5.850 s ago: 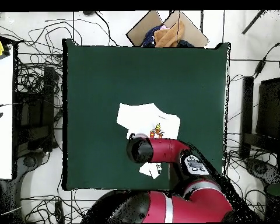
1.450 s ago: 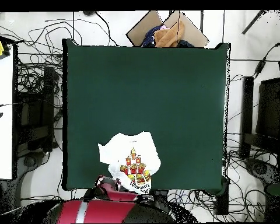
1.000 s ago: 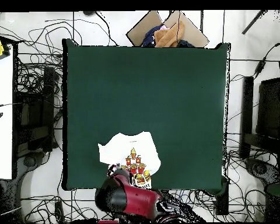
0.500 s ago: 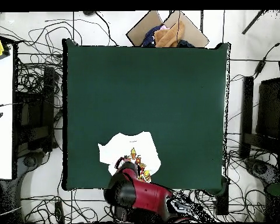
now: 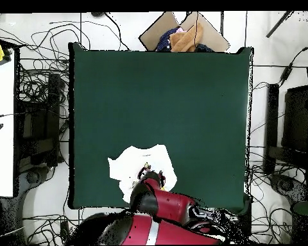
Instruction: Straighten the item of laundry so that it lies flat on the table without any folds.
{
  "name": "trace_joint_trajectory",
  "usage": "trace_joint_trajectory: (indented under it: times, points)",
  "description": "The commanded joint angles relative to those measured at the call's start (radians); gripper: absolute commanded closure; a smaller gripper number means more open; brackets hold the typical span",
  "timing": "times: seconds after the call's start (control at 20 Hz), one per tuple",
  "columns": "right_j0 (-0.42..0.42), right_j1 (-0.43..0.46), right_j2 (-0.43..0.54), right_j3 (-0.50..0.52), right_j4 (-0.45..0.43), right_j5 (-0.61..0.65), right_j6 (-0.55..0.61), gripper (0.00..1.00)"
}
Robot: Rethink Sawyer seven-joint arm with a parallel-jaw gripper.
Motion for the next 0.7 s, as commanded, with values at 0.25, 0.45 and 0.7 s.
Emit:
trace_joint_trajectory:
  times: [0.25, 0.45, 0.7]
  points:
    - [-0.026, 0.102, -0.032, -0.240, -0.127, 0.051, -0.012, 0.00]
    - [-0.030, 0.192, -0.036, -0.291, -0.159, -0.040, 0.027, 0.00]
    - [-0.013, 0.218, -0.069, -0.312, -0.192, -0.013, 0.026, 0.00]
